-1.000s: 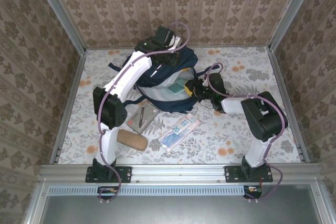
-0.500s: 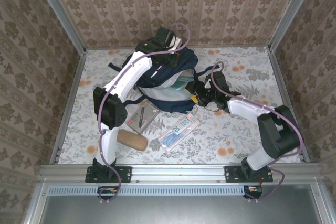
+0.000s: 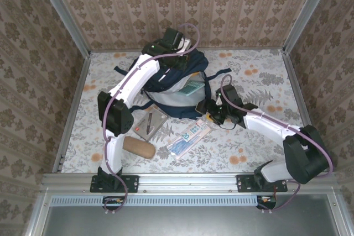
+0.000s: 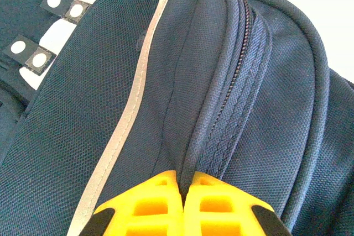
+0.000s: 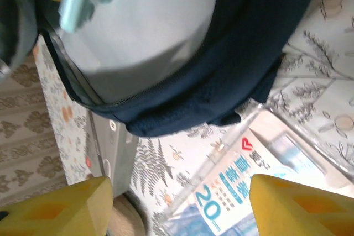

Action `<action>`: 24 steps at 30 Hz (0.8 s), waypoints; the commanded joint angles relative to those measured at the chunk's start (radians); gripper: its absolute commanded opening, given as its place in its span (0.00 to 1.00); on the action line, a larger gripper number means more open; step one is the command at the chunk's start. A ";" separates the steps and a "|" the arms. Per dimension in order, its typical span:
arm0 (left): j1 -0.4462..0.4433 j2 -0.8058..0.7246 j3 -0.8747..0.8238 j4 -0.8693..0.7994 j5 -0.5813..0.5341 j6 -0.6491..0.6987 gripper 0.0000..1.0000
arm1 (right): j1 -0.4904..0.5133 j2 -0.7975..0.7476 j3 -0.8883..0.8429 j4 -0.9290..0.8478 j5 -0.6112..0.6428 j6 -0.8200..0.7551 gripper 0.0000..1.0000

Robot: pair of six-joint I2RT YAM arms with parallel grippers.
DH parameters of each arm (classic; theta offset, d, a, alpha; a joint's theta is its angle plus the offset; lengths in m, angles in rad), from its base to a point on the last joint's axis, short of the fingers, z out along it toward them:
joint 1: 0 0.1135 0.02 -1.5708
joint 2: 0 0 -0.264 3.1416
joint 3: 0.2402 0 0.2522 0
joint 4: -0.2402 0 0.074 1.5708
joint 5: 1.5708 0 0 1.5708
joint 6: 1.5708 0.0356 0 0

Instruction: Pack the student bag

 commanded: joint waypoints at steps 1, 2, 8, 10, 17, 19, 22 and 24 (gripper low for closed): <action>0.008 -0.103 0.009 0.053 0.008 -0.023 0.00 | 0.018 -0.041 -0.017 -0.018 0.056 -0.017 0.66; 0.009 -0.108 0.012 0.055 0.006 -0.019 0.00 | 0.019 -0.042 -0.016 -0.014 0.057 -0.015 0.66; 0.023 -0.133 0.035 0.047 -0.009 -0.007 0.00 | 0.020 -0.010 0.032 -0.016 0.053 -0.031 0.65; 0.023 -0.138 0.030 0.046 -0.001 -0.009 0.00 | 0.019 0.001 0.056 0.005 0.051 -0.030 0.65; 0.018 -0.142 -0.019 0.066 0.019 -0.033 0.00 | 0.014 0.171 0.254 0.092 0.067 -0.027 0.43; 0.015 -0.142 -0.023 0.065 0.019 -0.033 0.00 | 0.007 0.229 0.310 0.120 0.062 -0.014 0.41; 0.014 -0.142 -0.026 0.064 0.018 -0.033 0.00 | -0.012 0.320 0.384 0.164 0.038 0.028 0.40; 0.014 -0.141 -0.028 0.065 0.015 -0.033 0.00 | -0.021 0.393 0.438 0.156 0.016 0.040 0.39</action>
